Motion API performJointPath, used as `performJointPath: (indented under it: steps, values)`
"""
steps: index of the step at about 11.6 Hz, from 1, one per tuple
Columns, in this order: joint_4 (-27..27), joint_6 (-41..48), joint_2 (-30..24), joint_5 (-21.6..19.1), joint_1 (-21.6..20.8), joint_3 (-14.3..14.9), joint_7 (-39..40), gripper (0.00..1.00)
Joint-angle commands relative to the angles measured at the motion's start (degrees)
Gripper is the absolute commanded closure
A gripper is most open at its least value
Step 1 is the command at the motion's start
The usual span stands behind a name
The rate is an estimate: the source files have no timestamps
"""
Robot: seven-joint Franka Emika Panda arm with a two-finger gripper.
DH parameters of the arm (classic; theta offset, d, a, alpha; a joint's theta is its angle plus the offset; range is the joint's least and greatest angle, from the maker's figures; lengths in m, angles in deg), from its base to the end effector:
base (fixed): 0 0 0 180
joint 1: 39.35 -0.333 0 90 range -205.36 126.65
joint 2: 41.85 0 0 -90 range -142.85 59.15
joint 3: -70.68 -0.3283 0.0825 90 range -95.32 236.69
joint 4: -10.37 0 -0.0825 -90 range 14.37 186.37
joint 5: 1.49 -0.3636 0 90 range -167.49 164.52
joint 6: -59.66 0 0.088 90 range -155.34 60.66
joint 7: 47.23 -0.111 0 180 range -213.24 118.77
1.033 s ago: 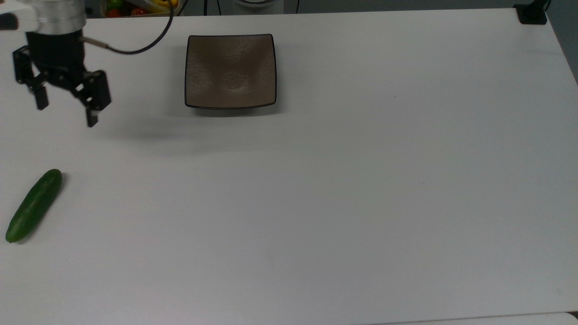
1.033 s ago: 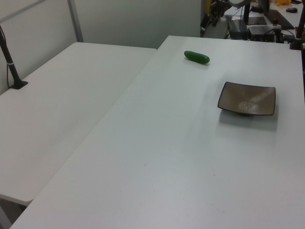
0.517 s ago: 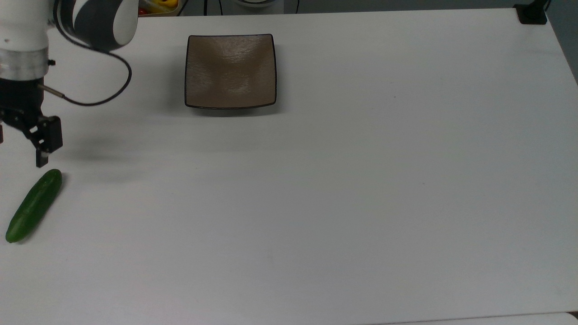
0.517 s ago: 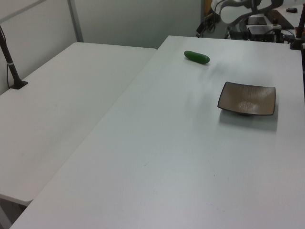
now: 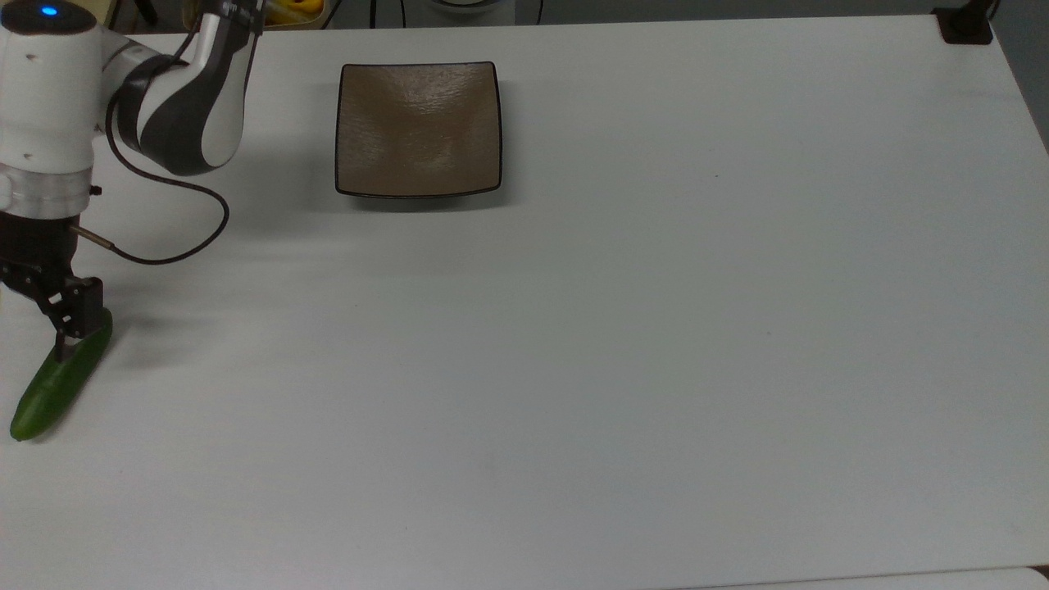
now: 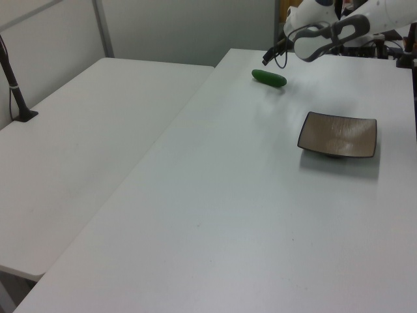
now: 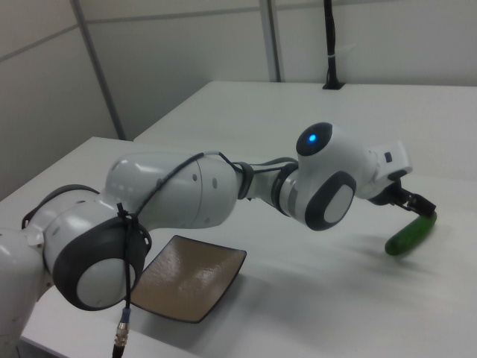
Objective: Cucumber placed on a ceramic plate
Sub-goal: 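Close the gripper around the cucumber's end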
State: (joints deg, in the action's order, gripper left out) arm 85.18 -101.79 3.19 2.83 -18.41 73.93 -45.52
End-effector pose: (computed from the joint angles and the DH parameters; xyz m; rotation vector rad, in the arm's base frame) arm 0.7247 -0.3055 0.3729 2.7019 -0.4057 0.9857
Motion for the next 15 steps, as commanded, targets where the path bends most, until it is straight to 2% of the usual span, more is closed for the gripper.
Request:
performJointPath:
  steps: [1,8,9,10,11,12,13,14,15]
  values:
    - [-2.74,-2.46,3.99,0.87,-0.2,0.36,-0.39,0.0]
    - [-2.22,-4.4,6.99,0.78,-0.2,0.36,-0.31,0.0]
    - [-2.13,-4.4,6.99,0.78,-0.2,0.36,-0.31,0.04]
    - [-2.04,-4.4,6.99,0.86,-0.2,0.36,-0.22,0.15]
    - [-2.04,-4.31,6.99,0.87,-0.2,0.36,-0.22,0.32]
    - [-1.95,-4.31,6.99,0.87,-0.2,0.36,-0.22,0.53]
    - [-1.87,-4.31,6.99,0.87,-0.29,0.36,-0.13,0.68]
    - [-1.26,-4.31,6.99,0.95,-0.55,0.36,-0.05,0.86]
    - [-0.99,-4.31,6.82,0.95,-0.64,0.45,-0.13,0.97]
